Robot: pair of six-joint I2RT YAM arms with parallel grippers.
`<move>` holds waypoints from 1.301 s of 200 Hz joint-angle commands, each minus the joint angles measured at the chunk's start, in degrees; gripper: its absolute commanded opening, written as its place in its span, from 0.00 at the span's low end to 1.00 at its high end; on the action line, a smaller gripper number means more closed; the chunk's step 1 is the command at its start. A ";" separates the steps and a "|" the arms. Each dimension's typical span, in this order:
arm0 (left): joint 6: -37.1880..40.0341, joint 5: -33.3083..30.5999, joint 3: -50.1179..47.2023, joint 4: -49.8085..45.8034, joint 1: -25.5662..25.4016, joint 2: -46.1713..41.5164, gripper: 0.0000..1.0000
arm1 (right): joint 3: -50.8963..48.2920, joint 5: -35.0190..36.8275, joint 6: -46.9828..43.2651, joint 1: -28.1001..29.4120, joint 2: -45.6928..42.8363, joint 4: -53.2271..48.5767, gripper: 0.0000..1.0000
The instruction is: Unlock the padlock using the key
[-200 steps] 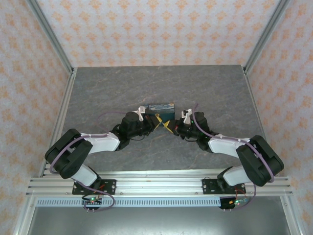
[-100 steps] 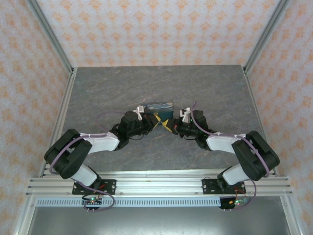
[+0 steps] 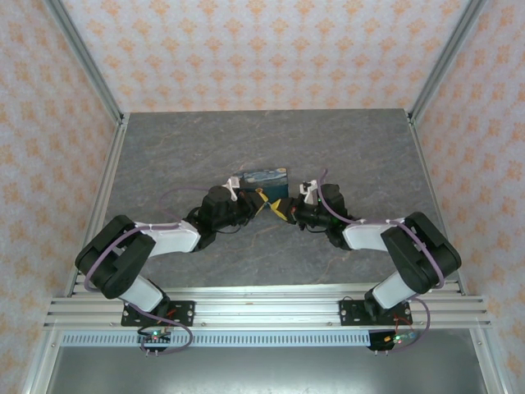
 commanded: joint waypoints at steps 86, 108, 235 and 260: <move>-2.41 12.38 0.73 9.05 -2.06 0.11 0.00 | 2.31 -0.12 -2.67 -2.55 -3.36 -1.82 0.00; -2.32 12.90 0.86 9.27 -2.08 0.56 0.00 | 3.16 -0.78 -2.88 -2.47 -3.70 -2.13 0.00; -0.38 10.95 1.81 4.79 -2.63 -0.87 0.00 | 6.09 0.13 12.78 -1.18 -1.39 2.44 0.00; 0.07 9.78 2.37 2.49 -3.13 -1.27 0.00 | 6.38 0.32 10.61 -1.18 -1.48 0.40 0.00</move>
